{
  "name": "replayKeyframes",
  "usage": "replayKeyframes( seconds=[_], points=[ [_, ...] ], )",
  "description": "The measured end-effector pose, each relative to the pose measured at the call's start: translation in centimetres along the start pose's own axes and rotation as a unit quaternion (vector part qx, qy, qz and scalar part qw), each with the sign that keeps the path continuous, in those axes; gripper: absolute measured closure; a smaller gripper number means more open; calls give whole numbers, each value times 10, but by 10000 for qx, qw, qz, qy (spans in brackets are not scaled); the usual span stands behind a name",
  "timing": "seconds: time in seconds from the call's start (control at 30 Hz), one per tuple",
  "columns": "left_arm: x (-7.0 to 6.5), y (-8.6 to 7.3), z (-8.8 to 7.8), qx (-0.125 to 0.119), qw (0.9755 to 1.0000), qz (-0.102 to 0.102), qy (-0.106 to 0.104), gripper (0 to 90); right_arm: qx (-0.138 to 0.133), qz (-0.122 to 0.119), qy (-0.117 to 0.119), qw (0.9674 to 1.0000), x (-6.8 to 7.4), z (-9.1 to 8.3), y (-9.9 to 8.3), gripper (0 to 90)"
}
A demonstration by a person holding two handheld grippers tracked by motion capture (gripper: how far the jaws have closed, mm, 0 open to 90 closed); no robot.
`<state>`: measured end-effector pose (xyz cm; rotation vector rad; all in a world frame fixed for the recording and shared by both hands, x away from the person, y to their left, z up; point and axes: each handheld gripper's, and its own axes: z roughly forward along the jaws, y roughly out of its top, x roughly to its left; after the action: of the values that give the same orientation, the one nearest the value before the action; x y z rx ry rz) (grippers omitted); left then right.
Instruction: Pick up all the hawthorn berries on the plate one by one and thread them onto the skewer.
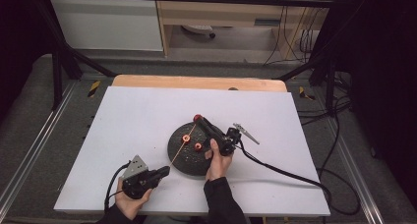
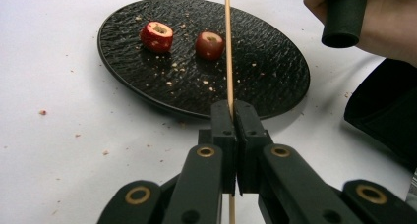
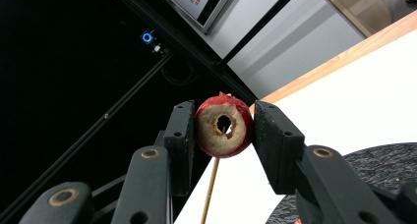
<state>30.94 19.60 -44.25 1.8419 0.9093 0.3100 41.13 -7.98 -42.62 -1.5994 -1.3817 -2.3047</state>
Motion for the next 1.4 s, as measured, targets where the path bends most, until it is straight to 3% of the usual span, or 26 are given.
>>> replayKeyframes(
  seconds=[0.37,0.77,1.4],
  points=[
    [-10,1,3,-98,9999,-54,80,881,-6,0,-12,10000,-1,0,-4,620],
    [-10,10,13,-55,9998,-195,86,883,165,44,22,9999,1,-3,-7,620],
    [-10,32,26,-86,9998,-126,92,884,477,-106,50,9988,6,-10,-13,620]
  ],
)
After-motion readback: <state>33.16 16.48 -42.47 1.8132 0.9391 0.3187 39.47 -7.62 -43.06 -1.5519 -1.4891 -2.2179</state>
